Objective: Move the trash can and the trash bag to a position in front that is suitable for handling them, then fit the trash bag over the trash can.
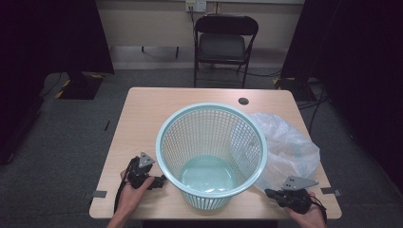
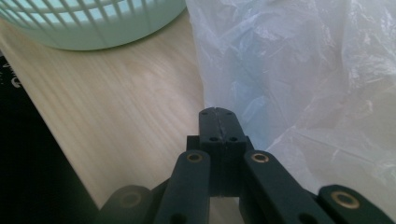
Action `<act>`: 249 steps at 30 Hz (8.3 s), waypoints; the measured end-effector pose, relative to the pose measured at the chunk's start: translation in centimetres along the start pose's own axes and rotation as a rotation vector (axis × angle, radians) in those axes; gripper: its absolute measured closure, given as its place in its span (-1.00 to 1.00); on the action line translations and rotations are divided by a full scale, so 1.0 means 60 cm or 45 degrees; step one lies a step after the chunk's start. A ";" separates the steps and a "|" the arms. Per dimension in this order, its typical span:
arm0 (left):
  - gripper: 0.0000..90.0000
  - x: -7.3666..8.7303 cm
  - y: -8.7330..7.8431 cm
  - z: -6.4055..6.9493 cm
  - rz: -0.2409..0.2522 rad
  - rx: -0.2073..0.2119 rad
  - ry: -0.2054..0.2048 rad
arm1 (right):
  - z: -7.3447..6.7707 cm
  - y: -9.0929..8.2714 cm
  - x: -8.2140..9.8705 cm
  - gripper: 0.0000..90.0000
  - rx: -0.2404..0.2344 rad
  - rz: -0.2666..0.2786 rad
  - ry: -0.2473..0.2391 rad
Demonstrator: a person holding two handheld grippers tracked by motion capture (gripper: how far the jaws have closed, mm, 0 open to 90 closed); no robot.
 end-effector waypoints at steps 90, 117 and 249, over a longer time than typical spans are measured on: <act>-0.84 -0.002 0.003 0.003 -0.007 0.005 0.007 | 0.139 -0.068 -0.103 1.00 0.093 0.540 0.216; -0.85 -0.002 0.003 0.004 -0.008 0.004 0.004 | 0.095 -0.190 -0.169 1.00 0.082 0.869 0.087; -0.65 -0.260 -0.405 -0.016 1.052 0.409 -0.266 | -0.143 -0.064 -0.469 0.78 -0.192 0.459 -0.397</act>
Point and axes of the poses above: each handheld gripper's, and its own axes: y roughly forward along the jaws, x roughly out of its underside, z roughly to its right, the point moved 6 cm from there along y, roughly forward along the jaws, and after that the axes turned 13 degrees about -x, right-handed, at the moved point
